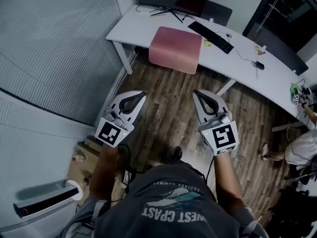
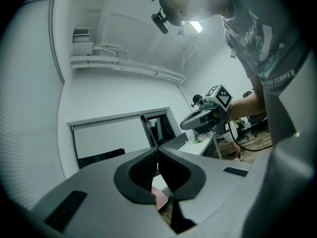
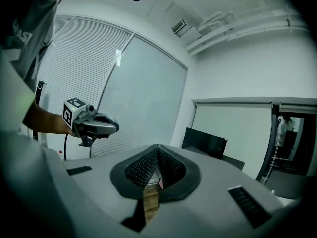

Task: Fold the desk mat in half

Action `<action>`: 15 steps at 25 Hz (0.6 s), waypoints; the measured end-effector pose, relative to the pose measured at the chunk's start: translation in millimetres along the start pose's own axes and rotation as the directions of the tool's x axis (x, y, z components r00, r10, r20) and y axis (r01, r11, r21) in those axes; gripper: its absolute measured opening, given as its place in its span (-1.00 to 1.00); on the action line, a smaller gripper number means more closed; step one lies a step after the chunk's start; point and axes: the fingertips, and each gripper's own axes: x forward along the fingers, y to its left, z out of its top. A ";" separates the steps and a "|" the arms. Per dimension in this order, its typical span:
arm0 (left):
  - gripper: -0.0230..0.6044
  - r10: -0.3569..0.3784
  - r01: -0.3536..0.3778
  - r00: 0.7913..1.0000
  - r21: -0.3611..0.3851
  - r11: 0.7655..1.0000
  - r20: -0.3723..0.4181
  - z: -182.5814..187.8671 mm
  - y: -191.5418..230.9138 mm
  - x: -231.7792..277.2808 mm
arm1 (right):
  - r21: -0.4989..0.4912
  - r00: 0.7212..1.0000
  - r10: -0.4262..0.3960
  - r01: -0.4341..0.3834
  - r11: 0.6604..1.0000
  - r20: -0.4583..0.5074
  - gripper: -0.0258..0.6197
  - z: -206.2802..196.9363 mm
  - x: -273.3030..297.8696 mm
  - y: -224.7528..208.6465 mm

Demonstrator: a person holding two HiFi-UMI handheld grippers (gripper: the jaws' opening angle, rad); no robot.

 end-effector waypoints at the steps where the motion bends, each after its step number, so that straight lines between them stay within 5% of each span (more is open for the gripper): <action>1: -0.86 0.009 -0.009 1.000 -0.003 1.000 -0.001 0.0 2.5 4.2 | 0.001 1.000 0.008 -0.008 1.000 0.003 -0.84 -0.5 3.6 -5.0; 15: -0.86 0.109 -0.109 0.993 0.008 0.994 -0.042 -9.0 26.3 68.3 | 0.010 0.993 0.109 -0.109 0.994 0.042 -0.84 -19.4 44.3 -75.5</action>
